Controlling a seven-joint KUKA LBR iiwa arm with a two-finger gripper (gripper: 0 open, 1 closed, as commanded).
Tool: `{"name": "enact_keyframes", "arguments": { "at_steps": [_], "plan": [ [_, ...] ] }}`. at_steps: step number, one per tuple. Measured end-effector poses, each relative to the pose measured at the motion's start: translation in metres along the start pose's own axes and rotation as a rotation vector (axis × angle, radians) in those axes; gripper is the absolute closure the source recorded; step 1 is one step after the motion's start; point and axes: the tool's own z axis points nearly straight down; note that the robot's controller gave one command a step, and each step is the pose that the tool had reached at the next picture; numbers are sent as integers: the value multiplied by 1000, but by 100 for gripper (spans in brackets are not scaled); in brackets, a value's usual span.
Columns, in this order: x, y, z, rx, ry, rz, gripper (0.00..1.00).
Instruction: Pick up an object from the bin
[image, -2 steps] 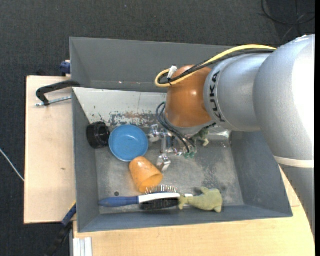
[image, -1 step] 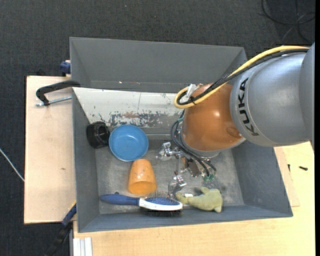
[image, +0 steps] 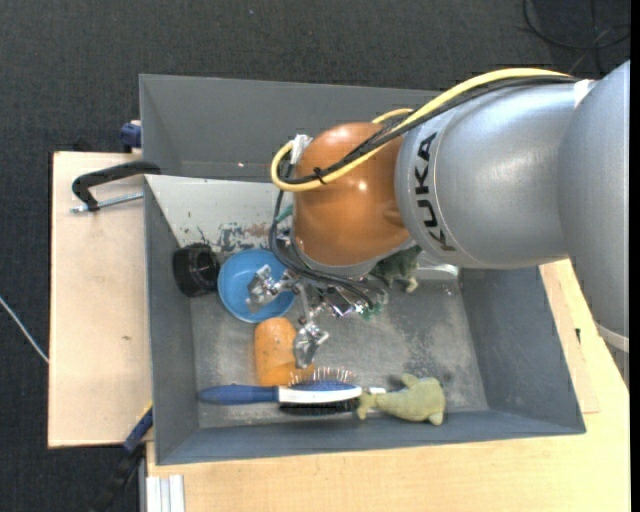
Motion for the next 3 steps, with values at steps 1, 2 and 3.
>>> {"name": "enact_keyframes", "arguments": {
  "at_steps": [1, 2, 3],
  "plan": [
    [-27, -43, 68, 3, 4, -40, 0],
    [-27, -41, 71, -1, 5, -43, 100],
    [-44, -37, -29, 4, -7, -120, 100]
  ]
}}
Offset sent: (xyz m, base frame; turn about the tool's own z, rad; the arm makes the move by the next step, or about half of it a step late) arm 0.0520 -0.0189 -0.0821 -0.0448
